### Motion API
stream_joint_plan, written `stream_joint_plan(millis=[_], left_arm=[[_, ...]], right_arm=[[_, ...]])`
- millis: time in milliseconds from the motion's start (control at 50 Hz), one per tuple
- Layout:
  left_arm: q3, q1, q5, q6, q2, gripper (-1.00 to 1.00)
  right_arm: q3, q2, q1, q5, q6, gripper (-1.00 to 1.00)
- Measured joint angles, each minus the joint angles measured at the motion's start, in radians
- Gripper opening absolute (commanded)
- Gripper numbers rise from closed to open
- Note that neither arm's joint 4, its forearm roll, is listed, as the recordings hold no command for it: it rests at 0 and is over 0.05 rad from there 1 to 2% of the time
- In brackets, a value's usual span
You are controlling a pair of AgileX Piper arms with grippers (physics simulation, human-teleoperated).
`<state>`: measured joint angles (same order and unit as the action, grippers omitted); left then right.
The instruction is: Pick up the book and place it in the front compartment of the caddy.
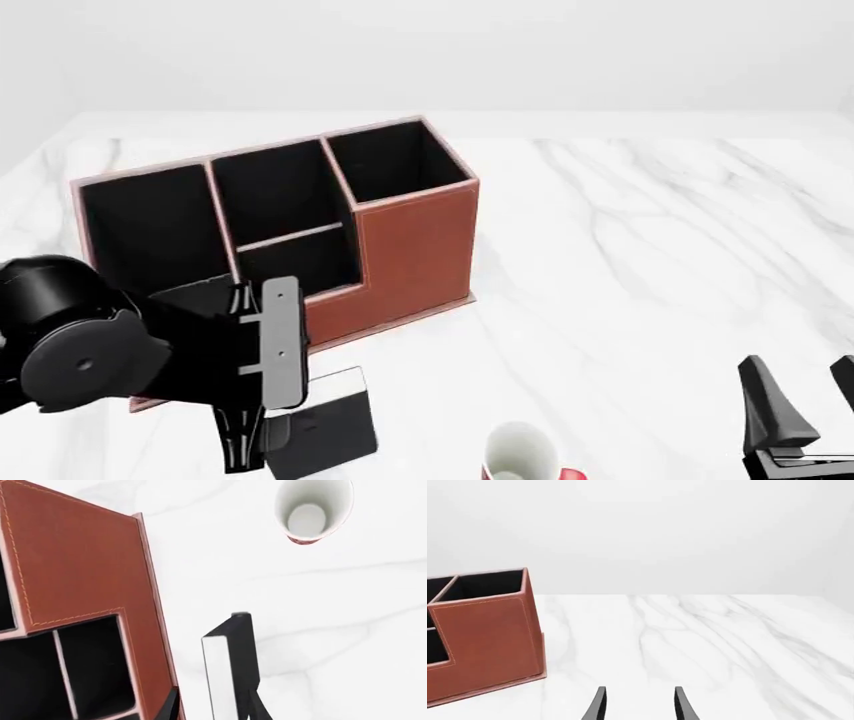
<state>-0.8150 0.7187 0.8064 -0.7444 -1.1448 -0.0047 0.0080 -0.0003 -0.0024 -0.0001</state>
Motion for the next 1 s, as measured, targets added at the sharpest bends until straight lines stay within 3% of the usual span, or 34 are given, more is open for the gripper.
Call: stream_joint_plan(millis=[1000], left_arm=[[0.116, 0.035, -0.177, 0.103, -0.041, 1.00]], right_arm=[[0.000, 0.000, 0.000, 0.000, 0.000, 1.00]])
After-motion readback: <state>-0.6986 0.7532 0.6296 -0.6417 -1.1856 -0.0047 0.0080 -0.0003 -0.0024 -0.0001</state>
